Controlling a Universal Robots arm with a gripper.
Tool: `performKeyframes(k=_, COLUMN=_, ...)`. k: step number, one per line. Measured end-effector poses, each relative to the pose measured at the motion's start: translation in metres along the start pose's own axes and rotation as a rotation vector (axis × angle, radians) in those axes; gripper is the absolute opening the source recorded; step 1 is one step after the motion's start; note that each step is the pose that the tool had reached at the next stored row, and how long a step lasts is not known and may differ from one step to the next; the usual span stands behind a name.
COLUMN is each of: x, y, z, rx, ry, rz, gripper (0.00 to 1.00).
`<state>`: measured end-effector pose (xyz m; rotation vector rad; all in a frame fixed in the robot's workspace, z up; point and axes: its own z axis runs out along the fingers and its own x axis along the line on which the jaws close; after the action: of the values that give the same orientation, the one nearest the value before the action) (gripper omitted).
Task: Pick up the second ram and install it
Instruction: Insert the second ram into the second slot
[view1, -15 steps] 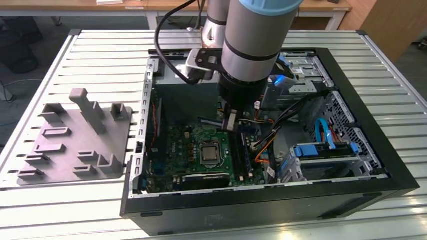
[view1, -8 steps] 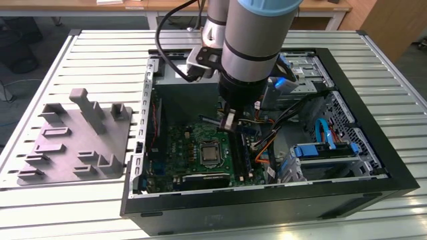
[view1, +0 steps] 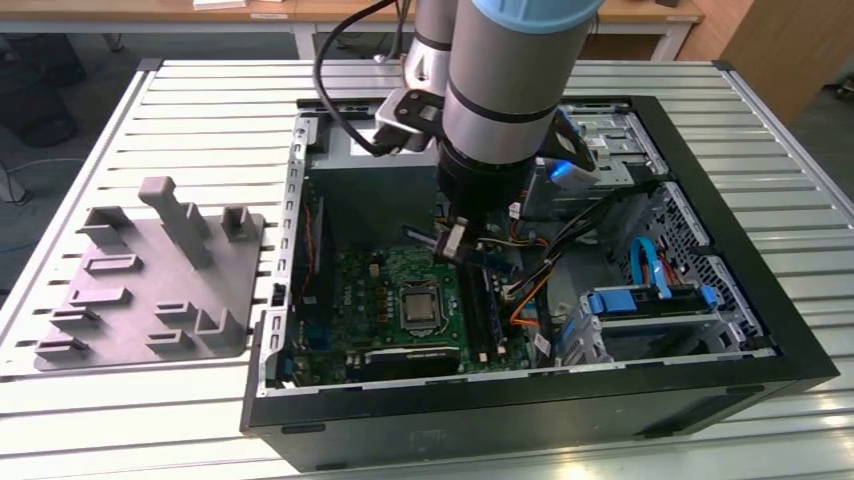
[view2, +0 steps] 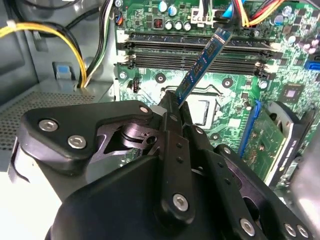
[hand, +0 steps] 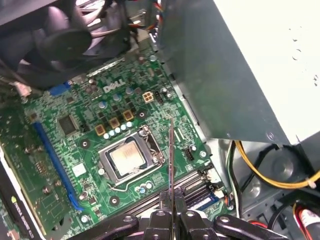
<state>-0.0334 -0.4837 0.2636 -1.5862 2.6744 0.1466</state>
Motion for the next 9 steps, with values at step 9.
performKeyframes(k=9, x=0.0, y=0.0, z=0.0001, rx=0.0079, ry=-0.0073, rz=0.109, gripper=0.14)
